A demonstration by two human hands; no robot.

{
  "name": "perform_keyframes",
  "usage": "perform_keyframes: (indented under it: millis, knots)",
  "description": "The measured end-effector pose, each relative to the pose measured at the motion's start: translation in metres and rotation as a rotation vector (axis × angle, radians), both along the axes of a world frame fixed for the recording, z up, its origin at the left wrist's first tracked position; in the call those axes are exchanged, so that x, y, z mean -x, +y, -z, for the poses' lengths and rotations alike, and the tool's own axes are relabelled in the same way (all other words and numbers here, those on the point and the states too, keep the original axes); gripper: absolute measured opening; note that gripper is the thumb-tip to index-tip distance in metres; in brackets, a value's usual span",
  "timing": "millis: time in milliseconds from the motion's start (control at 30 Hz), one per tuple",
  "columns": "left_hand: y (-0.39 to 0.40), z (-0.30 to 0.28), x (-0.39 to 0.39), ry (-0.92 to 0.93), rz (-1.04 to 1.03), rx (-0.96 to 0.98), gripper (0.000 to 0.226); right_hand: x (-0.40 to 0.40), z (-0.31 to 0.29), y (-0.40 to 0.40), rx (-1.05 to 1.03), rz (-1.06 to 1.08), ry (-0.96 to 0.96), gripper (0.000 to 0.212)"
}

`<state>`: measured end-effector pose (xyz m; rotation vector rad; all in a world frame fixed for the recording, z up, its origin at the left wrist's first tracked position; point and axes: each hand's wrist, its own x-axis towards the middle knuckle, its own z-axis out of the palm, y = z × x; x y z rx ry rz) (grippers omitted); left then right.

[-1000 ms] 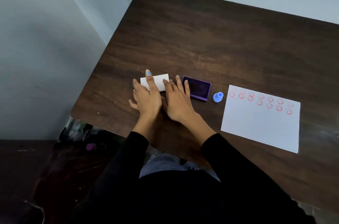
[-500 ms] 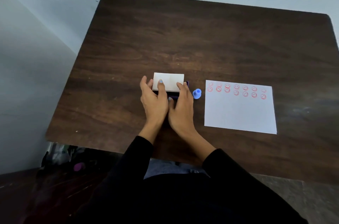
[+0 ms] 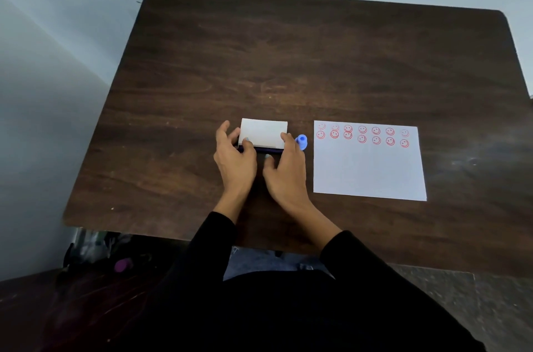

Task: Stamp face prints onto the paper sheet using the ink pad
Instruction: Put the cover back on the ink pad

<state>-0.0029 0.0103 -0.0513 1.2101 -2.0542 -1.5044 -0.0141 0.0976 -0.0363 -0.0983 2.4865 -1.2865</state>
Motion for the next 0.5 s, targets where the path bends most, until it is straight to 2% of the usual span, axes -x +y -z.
perform_keyframes:
  millis: [200,500]
  knots:
    - [-0.0038,-0.0023,-0.0007,-0.011,0.028,0.032,0.049,0.0025,0.0010,0.0008,-0.072,-0.056,0.014,0.061]
    - [-0.0052,-0.0052,-0.0042,-0.041,0.074,0.062,0.056,0.0023,0.0036,0.0007,-0.206,-0.162,0.065,0.062]
